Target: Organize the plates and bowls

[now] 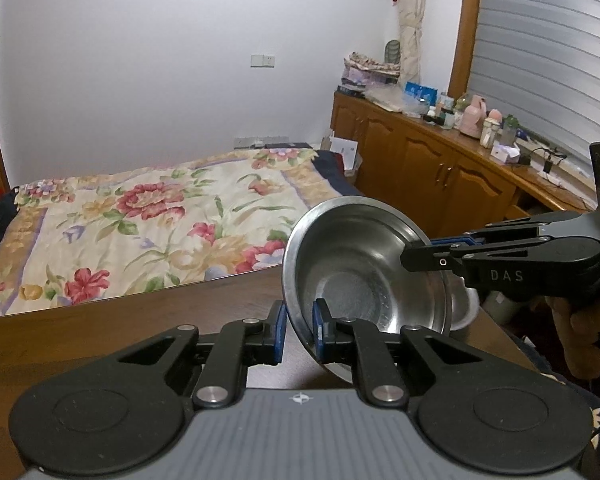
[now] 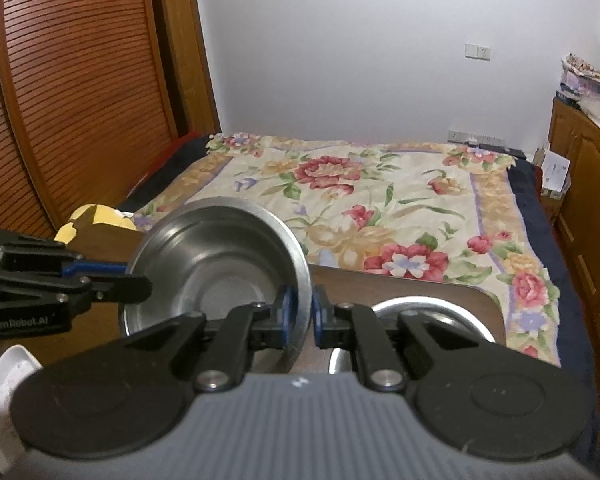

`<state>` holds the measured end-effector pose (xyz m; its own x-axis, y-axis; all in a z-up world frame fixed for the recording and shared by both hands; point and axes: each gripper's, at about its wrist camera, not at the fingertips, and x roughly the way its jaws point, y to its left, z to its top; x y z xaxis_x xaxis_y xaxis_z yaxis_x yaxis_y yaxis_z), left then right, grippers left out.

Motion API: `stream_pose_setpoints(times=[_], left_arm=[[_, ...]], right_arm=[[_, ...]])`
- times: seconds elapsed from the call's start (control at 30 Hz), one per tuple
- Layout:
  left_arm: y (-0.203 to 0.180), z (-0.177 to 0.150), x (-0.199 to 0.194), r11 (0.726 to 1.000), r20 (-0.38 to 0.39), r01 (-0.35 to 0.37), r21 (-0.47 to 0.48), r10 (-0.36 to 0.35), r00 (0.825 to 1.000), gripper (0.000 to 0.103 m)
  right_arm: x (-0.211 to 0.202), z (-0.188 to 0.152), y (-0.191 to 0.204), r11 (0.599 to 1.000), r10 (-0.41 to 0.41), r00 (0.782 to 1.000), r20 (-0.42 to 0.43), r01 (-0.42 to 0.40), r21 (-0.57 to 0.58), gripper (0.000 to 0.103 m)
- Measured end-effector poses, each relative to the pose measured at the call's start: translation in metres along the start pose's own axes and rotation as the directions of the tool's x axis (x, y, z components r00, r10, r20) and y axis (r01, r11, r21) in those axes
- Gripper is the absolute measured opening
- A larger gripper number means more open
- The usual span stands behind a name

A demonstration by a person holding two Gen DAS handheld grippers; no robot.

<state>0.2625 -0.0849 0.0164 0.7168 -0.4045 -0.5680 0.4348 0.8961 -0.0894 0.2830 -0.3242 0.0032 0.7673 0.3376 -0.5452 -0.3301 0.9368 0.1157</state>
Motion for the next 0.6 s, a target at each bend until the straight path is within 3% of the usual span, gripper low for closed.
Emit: stream_pose_setpoints(times=[0.6], left_arm=[[-0.029, -0.041, -0.064, 0.999, 0.026, 0.050, 0.008, -0.051, 0.998, 0.015]], right_arm=[[-0.061, -0.033, 0.025, 1.000, -0.026, 0.999, 0.020, 0.026, -0.014, 0.013]])
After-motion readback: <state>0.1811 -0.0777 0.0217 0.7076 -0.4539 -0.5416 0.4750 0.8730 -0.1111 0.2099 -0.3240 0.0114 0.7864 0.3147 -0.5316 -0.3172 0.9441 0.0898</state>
